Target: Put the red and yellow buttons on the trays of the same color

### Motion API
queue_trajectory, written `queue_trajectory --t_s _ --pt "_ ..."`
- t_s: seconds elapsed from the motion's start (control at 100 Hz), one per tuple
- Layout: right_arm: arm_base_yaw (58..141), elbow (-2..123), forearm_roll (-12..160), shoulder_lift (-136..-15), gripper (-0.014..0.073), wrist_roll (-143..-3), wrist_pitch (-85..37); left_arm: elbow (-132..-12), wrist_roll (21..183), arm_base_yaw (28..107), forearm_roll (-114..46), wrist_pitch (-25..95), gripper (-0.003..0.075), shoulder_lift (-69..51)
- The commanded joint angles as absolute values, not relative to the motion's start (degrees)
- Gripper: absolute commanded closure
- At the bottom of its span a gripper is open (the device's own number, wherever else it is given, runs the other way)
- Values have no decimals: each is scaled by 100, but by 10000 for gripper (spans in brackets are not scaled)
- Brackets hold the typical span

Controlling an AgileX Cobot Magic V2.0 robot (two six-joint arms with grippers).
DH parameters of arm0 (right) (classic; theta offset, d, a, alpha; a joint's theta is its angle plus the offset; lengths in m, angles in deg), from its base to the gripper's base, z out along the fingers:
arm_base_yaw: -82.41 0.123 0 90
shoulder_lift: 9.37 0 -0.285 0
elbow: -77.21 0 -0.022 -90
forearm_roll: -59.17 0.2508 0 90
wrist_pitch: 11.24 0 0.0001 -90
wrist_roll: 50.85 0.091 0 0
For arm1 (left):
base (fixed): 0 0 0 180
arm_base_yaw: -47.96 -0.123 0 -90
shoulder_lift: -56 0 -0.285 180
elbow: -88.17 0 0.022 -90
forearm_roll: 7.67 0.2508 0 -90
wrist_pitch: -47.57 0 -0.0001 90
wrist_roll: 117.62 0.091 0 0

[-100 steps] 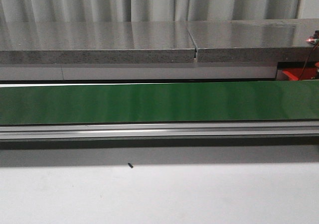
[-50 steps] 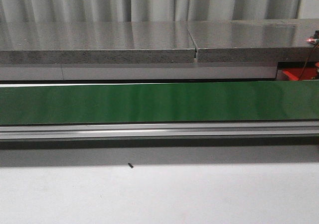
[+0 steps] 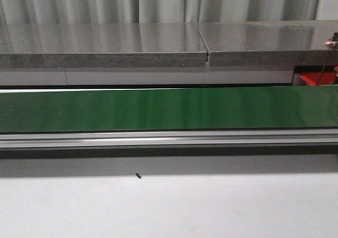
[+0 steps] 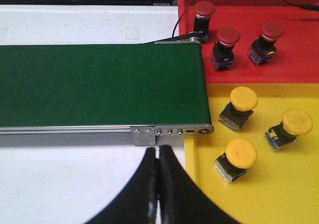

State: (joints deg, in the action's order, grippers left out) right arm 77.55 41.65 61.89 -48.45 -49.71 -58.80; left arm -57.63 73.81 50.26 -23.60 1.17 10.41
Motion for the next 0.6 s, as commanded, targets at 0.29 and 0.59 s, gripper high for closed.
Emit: queue_trajectory --t_s 0.29,0.59 --pt "7745 4026 6158 -4532 661 -4956 -5718 -5912 7381 5068 -2474 438 741 1051" --pt "7745 4026 6158 -4532 661 -4956 -5718 -5912 7381 5068 -2474 438 741 1051"
